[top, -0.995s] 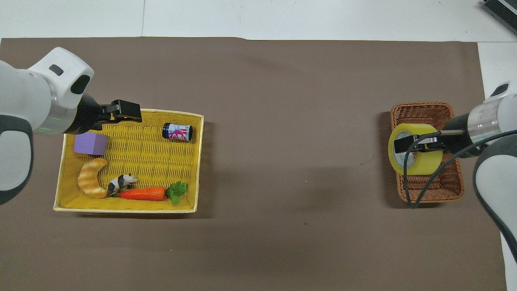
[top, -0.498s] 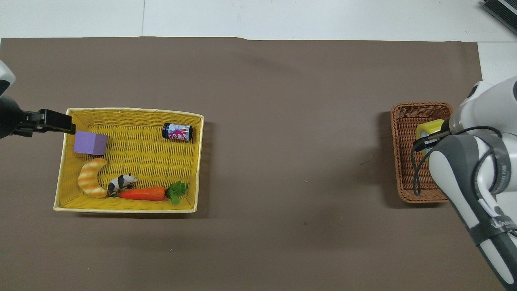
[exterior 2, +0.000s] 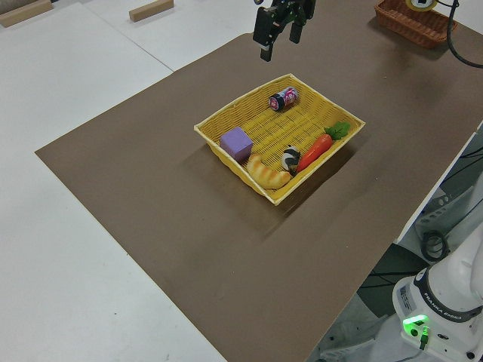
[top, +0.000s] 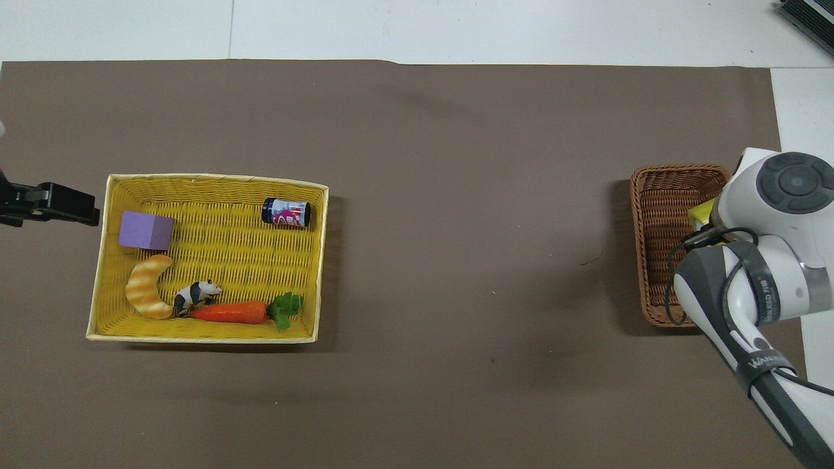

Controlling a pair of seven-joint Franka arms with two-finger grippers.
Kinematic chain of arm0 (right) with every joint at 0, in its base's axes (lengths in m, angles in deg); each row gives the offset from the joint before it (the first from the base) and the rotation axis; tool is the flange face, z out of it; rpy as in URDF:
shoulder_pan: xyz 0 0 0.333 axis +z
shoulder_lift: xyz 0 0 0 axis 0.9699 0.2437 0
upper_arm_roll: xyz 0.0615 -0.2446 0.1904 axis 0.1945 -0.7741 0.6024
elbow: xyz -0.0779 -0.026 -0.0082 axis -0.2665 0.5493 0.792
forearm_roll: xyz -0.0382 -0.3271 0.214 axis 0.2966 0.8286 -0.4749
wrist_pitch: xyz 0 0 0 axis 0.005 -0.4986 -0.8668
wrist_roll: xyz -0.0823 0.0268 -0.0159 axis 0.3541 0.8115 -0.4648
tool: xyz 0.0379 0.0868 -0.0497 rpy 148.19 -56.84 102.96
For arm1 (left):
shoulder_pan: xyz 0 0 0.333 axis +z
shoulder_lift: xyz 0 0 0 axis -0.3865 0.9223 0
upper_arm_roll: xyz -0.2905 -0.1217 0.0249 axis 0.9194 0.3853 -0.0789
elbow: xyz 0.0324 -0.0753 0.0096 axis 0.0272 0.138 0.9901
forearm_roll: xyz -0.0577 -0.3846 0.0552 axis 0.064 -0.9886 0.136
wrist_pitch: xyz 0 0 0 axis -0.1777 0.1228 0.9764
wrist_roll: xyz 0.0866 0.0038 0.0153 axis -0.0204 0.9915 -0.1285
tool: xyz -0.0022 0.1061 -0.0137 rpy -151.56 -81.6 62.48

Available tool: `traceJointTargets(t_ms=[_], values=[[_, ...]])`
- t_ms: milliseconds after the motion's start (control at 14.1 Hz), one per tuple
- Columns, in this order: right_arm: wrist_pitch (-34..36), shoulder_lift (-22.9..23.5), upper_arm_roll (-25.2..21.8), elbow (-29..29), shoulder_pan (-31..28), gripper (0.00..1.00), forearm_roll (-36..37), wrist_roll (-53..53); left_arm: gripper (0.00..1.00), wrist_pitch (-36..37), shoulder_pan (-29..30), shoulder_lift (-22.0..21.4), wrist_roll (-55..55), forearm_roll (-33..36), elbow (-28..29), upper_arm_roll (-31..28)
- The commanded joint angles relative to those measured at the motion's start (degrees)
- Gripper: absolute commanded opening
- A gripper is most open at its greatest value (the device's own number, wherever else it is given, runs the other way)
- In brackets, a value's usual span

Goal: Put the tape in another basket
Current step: 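Lower the tape into the wicker basket and open the right gripper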

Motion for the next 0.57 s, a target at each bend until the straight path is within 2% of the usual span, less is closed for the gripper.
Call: traceJointTargets(t_ms=[0, 71, 142, 213, 284, 355, 498], values=[[-2.63, -1.24, 0.64, -3.31, -1.73, 0.0, 1.4, -1.14, 1.0, 1.6, 1.0, -1.25, 0.39, 0.34, -1.15, 0.3], [-3.76, -1.33, 0.64, -4.45, -1.73, 0.0, 1.4, -1.05, 1.0, 1.77, 1.0, -1.43, 0.48, 0.42, -1.15, 0.3], [-5.69, -1.51, 0.64, -6.03, -1.82, 0.06, 1.4, -0.79, 1.0, 1.86, 1.0, -1.43, 0.48, 0.42, -1.15, 0.21], [-6.4, -1.77, 0.64, -6.57, -1.82, 0.08, 1.4, -0.79, 1.0, 1.78, 1.0, -1.43, 0.48, 0.42, -1.15, 0.04], [-6.32, -1.77, 0.64, -6.66, -1.82, 0.22, 1.4, -0.7, 1.0, 1.43, 1.0, -1.43, 0.56, 0.42, -1.24, 0.03], [-6.06, -1.86, 0.64, -6.66, -1.82, 0.42, 1.32, -0.18, 1.0, 1.6, 0.91, -1.43, 0.56, 0.42, -1.15, 0.03], [-5.45, -1.95, 0.82, -6.75, -1.29, 0.7, 0.79, 1.67, 1.0, 1.6, 1.0, -1.43, 0.56, 0.42, -1.24, 0.03]])
